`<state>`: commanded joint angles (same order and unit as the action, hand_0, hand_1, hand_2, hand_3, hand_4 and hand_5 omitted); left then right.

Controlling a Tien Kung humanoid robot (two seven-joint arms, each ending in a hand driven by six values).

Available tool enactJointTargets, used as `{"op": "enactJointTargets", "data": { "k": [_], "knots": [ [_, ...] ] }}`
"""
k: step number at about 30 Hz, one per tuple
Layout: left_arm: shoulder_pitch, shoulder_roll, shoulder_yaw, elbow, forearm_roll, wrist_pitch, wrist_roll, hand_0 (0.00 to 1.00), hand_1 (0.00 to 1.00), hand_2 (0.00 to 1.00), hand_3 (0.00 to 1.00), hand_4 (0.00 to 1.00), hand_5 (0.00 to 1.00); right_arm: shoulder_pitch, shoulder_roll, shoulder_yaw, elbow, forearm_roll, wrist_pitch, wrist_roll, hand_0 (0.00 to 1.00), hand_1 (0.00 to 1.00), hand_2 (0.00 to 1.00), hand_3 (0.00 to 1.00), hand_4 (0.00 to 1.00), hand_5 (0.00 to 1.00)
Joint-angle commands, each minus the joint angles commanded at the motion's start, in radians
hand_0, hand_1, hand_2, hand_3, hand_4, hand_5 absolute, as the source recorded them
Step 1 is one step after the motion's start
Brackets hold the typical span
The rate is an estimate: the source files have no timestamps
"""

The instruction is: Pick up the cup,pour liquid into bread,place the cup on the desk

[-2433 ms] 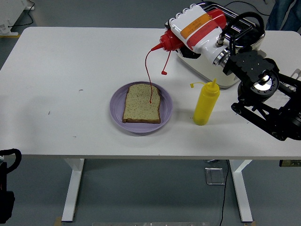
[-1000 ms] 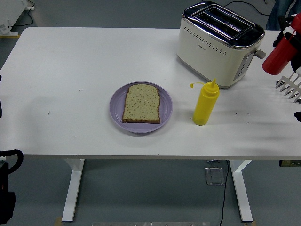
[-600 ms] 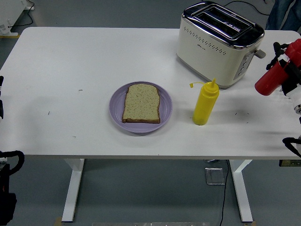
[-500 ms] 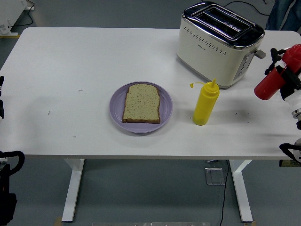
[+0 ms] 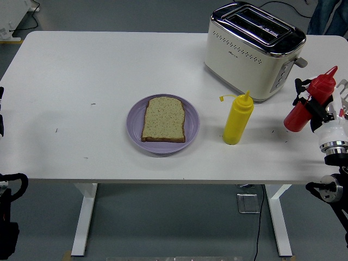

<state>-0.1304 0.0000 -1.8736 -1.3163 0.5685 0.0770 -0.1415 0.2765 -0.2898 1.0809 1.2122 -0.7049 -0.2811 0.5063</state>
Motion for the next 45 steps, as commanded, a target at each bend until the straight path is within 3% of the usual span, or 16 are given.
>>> {"op": "enactJointTargets", "data": {
  "k": [11, 15, 16, 45],
  "knots": [
    [-0.002, 0.0, -0.001, 0.0, 0.0, 0.0, 0.0, 0.784, 0.734, 0.734, 0.688, 0.566, 0.998, 0.032, 0.036, -0.068, -0.085, -0.041, -0.056, 0.07, 0.156, 0.175, 0.296, 0.36, 0.517, 0.279],
    [-0.003, 0.0, -0.001, 0.0, 0.0, 0.0, 0.0, 0.784, 0.734, 0.734, 0.688, 0.566, 0.998, 0.041, 0.047, -0.08, -0.109, -0.037, -0.058, 0.082, 0.156, 0.175, 0.296, 0.36, 0.517, 0.279],
    [-0.003, 0.0, -0.001, 0.0, 0.0, -0.001, 0.0, 0.784, 0.735, 0.734, 0.688, 0.567, 0.998, 0.042, 0.049, -0.081, -0.114, -0.033, -0.059, 0.084, 0.203, 0.206, 0.322, 0.37, 0.519, 0.279],
    [-0.003, 0.0, -0.003, 0.001, 0.0, 0.001, -0.001, 0.785, 0.735, 0.734, 0.688, 0.567, 0.998, 0.07, 0.078, -0.083, -0.237, -0.02, -0.073, 0.139, 0.244, 0.244, 0.351, 0.385, 0.545, 0.261]
  ]
}}
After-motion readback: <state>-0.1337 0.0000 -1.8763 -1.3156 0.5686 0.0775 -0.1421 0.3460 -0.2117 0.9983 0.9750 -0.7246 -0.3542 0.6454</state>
